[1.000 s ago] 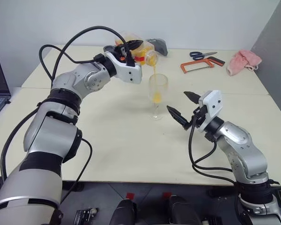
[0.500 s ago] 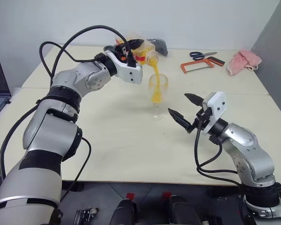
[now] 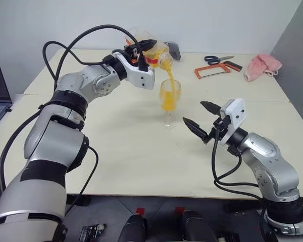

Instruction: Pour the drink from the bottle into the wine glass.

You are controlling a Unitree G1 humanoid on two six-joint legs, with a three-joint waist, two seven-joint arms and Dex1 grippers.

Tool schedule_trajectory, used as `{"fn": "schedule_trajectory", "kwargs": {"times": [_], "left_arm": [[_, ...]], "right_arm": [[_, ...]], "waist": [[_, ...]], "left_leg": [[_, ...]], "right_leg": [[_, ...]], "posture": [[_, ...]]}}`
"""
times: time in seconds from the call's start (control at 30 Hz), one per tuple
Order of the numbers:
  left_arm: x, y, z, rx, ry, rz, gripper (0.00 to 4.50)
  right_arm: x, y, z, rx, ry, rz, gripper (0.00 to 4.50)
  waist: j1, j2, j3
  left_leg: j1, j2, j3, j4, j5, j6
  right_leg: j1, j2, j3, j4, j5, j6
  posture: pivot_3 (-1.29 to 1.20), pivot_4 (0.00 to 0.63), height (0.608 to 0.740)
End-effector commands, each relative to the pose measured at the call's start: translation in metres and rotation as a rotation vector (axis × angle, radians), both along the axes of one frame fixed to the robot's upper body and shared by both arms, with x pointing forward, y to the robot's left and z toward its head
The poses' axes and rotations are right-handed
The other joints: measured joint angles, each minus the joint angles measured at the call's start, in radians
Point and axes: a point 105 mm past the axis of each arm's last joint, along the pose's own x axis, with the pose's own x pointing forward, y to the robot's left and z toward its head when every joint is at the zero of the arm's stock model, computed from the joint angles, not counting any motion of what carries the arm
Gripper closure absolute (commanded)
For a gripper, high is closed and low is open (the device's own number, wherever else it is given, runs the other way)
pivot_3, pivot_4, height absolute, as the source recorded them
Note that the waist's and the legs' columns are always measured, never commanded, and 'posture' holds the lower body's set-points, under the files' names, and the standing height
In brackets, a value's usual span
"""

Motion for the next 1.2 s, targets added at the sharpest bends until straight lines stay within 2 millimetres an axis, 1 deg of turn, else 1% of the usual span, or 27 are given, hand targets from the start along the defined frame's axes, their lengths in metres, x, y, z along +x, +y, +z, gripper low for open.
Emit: {"fn": "schedule_trajectory", "kwargs": {"times": [0.03,0.33,0.77,1.2], "left_arm": [[-0.0040,0.0003,0.0251,-0.012,-0.077,-0.004,2.76],[-0.0025,0.0025,0.0250,-0.004,-0.089,0.011,2.76],[0.0019,0.0099,0.0260,0.006,-0.105,0.058,2.76],[0.0020,0.0096,0.0264,0.009,-0.115,0.059,2.76]], "right_arm": [[-0.0055,-0.0018,0.0196,0.015,-0.071,0.007,0.00],[-0.0069,-0.0023,0.0209,0.021,-0.060,0.024,0.00],[-0.0125,0.0031,0.0202,0.018,-0.042,0.064,0.00],[-0.0143,0.0039,0.0182,0.018,-0.033,0.074,0.00]], "waist": [[0.000,0.000,0.000],[0.000,0.000,0.000],[0.000,0.000,0.000],[0.000,0.000,0.000]], "left_leg": [[0.000,0.000,0.000,0.000,0.000,0.000],[0.000,0.000,0.000,0.001,0.000,0.000],[0.000,0.000,0.000,0.001,0.000,0.000],[0.000,0.000,0.000,0.001,0.000,0.000]], "right_leg": [[0.000,0.000,0.000,0.000,0.000,0.000],[0.000,0.000,0.000,0.001,0.000,0.000],[0.000,0.000,0.000,0.002,0.000,0.000],[0.000,0.000,0.000,0.002,0.000,0.000]], "posture": [[0.00,0.150,0.740],[0.00,0.150,0.740],[0.00,0.150,0.740],[0.00,0.150,0.740]]}}
